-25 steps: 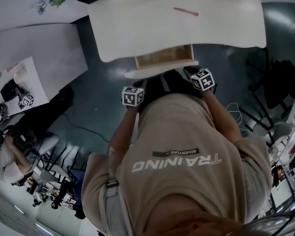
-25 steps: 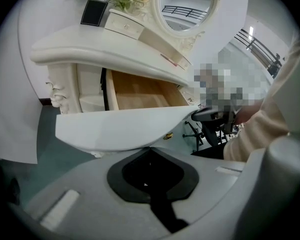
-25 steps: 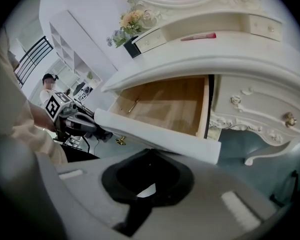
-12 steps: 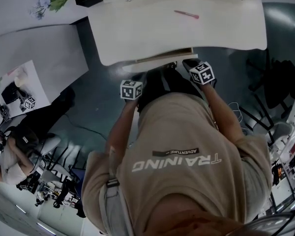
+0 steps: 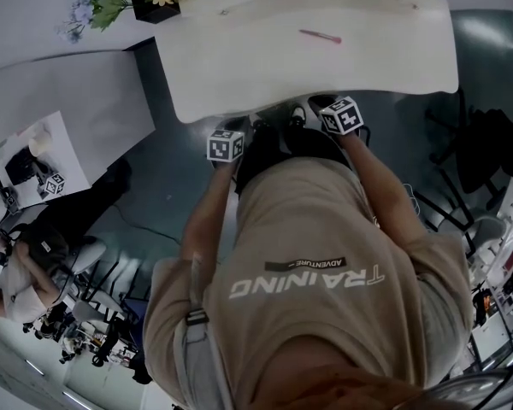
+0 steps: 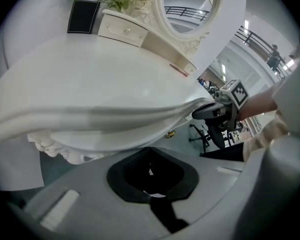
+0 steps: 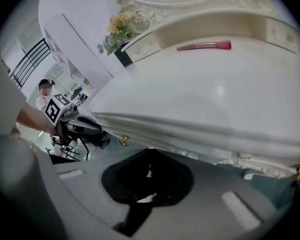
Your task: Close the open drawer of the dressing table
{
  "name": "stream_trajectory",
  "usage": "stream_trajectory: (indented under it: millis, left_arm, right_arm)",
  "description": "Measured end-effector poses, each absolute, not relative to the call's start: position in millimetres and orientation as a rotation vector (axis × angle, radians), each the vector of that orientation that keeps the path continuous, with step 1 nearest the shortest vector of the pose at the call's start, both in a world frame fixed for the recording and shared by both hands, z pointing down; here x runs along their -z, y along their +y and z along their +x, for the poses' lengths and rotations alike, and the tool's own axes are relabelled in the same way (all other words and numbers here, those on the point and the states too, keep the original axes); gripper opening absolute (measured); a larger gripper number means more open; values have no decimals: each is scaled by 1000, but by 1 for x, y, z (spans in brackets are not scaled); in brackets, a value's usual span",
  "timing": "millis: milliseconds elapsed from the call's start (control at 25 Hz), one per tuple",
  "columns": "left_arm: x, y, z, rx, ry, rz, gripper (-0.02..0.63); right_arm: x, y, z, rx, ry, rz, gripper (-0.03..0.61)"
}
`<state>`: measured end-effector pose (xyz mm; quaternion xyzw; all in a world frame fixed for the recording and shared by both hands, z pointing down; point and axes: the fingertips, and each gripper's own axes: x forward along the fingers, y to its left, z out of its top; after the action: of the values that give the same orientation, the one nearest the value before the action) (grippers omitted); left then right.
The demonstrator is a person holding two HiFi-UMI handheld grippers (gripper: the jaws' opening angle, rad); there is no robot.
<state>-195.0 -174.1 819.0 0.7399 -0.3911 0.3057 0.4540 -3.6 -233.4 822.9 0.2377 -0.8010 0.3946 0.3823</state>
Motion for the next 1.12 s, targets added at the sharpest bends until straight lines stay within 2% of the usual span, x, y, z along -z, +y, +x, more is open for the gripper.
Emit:
stream_trajectory:
  millis: [600, 920, 1120]
  left_arm:
    - [-802, -194, -196, -661, -1001, 1846, 6]
    - [-747, -171, -214, -613, -987, 1961, 6]
    - [-677, -180, -249, -394, -1189, 1985, 6]
  right_arm:
    - [-801, -212, -6, -962, -2082, 590, 5]
    - [-725, -214, -12, -877, -2276, 652, 5]
    - [-663, -239, -29, -704, -2415, 725, 5]
